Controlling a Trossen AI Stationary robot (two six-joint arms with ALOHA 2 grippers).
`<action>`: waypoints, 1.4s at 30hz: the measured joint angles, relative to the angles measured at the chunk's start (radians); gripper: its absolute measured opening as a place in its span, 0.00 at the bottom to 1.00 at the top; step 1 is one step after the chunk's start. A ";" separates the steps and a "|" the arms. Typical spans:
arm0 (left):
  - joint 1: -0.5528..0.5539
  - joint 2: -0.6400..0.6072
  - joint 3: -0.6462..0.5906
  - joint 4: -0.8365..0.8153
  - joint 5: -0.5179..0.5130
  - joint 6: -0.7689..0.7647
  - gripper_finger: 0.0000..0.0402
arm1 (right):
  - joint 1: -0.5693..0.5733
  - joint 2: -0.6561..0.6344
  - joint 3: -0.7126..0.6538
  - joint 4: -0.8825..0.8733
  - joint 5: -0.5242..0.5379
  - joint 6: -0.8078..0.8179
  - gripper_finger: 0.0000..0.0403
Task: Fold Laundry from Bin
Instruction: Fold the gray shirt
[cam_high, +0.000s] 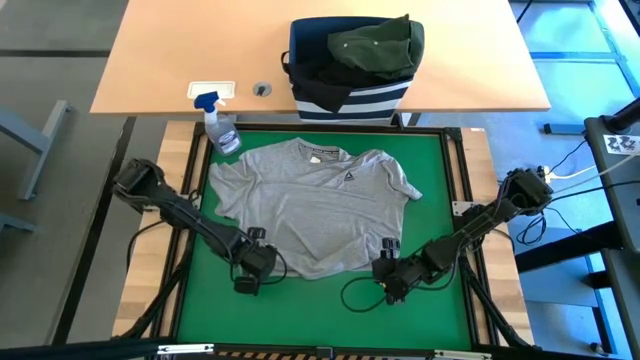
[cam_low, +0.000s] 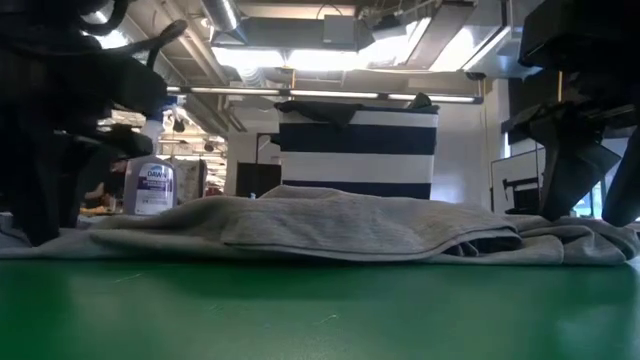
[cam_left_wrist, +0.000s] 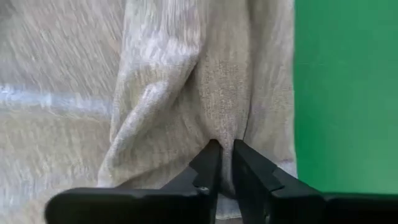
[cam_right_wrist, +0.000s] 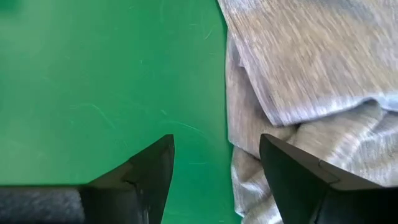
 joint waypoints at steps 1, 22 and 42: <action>0.000 -0.013 0.000 0.000 -0.001 -0.001 0.06 | 0.000 0.000 0.006 0.000 0.000 -0.003 0.59; 0.000 -0.054 0.002 0.001 -0.071 -0.053 0.08 | -0.001 0.015 0.058 0.000 0.161 -0.160 0.59; 0.000 -0.054 0.003 0.001 -0.115 -0.054 0.08 | -0.088 0.138 0.059 -0.001 0.203 -0.269 0.20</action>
